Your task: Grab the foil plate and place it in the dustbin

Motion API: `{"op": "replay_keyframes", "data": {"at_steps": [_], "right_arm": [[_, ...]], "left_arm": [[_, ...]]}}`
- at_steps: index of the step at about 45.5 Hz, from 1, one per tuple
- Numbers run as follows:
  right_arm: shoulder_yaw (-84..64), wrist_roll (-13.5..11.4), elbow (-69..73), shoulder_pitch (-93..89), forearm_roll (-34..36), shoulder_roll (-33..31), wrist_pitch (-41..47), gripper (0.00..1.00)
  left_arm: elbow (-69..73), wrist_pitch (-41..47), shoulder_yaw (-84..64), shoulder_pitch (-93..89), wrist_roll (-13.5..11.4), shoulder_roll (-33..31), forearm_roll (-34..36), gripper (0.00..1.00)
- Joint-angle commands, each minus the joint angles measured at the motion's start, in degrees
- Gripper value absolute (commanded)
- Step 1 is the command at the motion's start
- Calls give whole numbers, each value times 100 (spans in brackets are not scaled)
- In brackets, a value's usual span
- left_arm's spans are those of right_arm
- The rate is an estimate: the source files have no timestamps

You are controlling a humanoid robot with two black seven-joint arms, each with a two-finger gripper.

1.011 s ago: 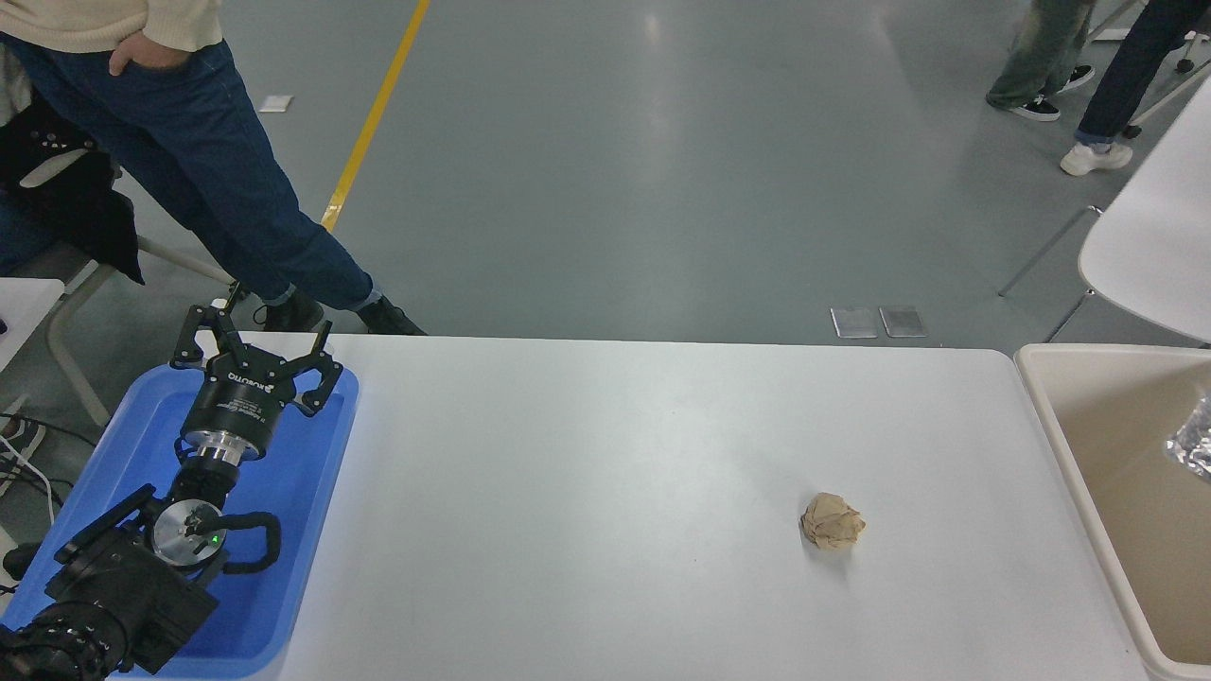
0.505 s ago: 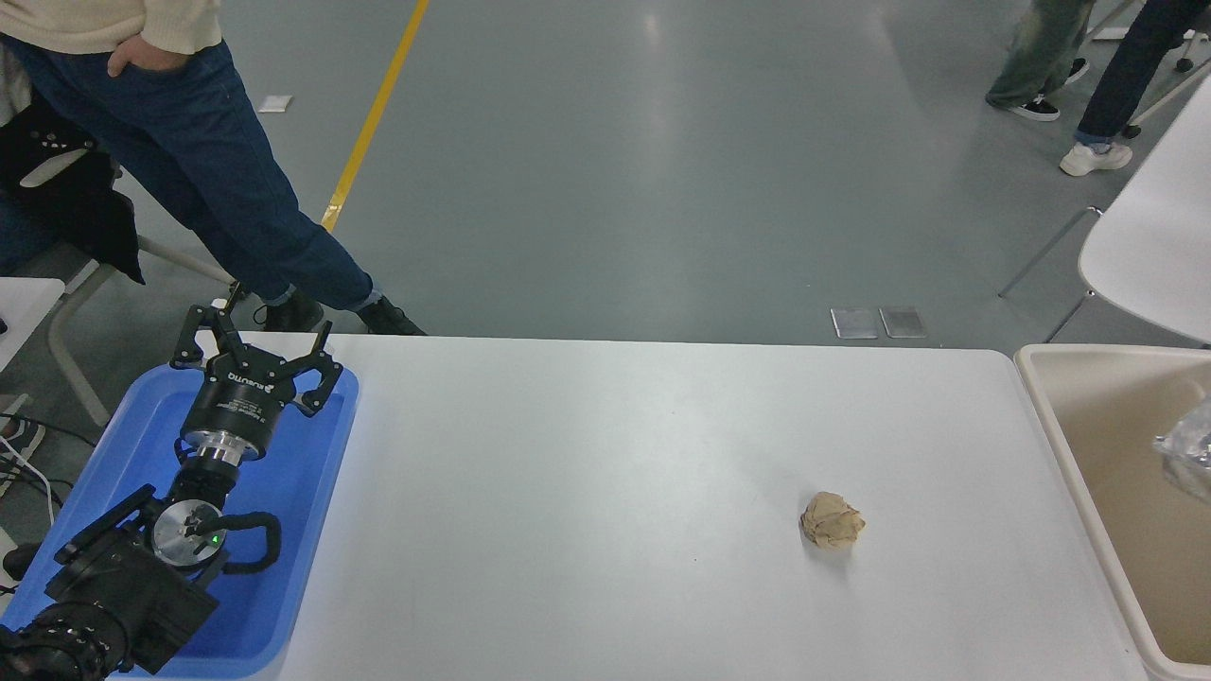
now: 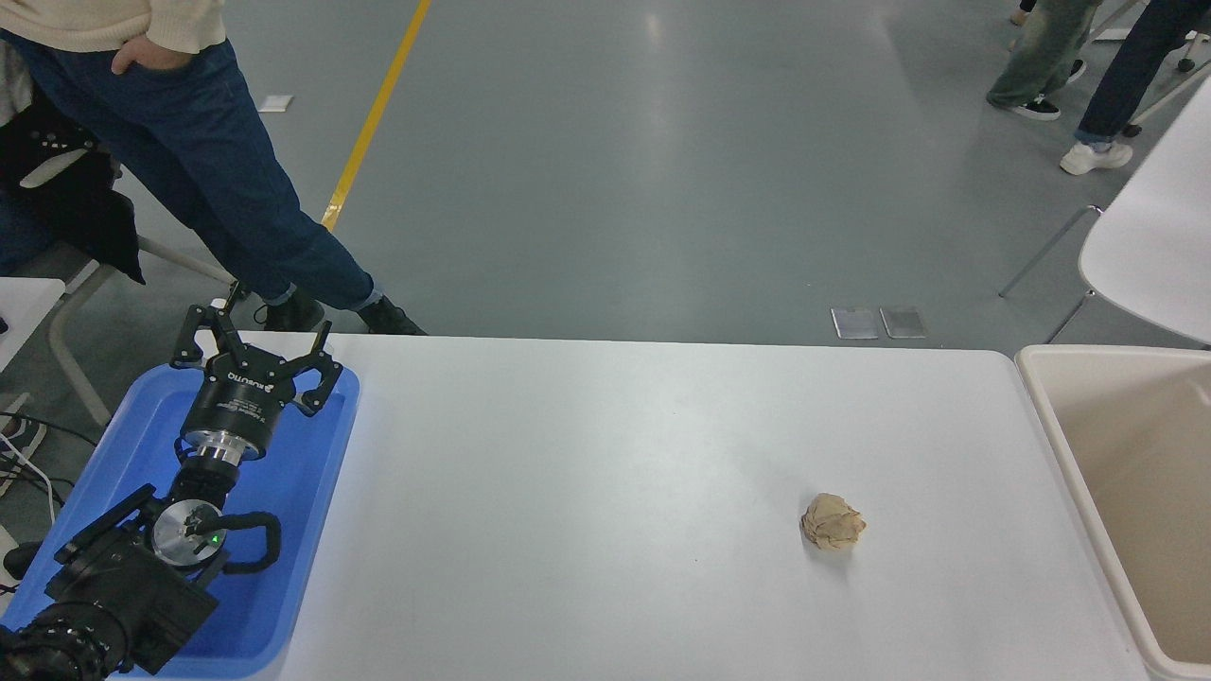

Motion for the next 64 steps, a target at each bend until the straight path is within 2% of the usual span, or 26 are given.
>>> {"op": "replay_keyframes", "data": {"at_steps": [1, 7, 16, 21, 26, 33, 47, 64], "right_arm": [[-429, 2, 1571, 927, -78, -601, 45, 100], [-1272, 2, 2810, 2078, -69, -830, 379, 100], [-3030, 2, 4225, 4187, -52, -698, 1151, 100], [-3611, 2, 4551, 5198, -43, -452, 2161, 100], [-3726, 2, 4569, 5858, -8, -136, 3558, 100], [-3910, 2, 4569, 6877, 1, 584, 5325, 100], [-3875, 2, 4578, 7854, 27, 1411, 5345, 100], [-3400, 11, 4578, 8109, 54, 1710, 5345, 100]], "left_arm": [[0, 0, 1, -9, 13, -3, 9, 100], [0, 0, 1, -9, 13, -3, 9, 100], [0, 0, 1, -9, 13, -3, 9, 100], [0, 0, 1, -9, 13, -3, 9, 100], [0, 0, 1, -9, 13, -3, 9, 100], [0, 0, 1, -9, 13, -3, 9, 100], [0, 0, 1, -9, 13, -3, 9, 100], [0, 0, 1, -9, 21, -3, 9, 100]]}}
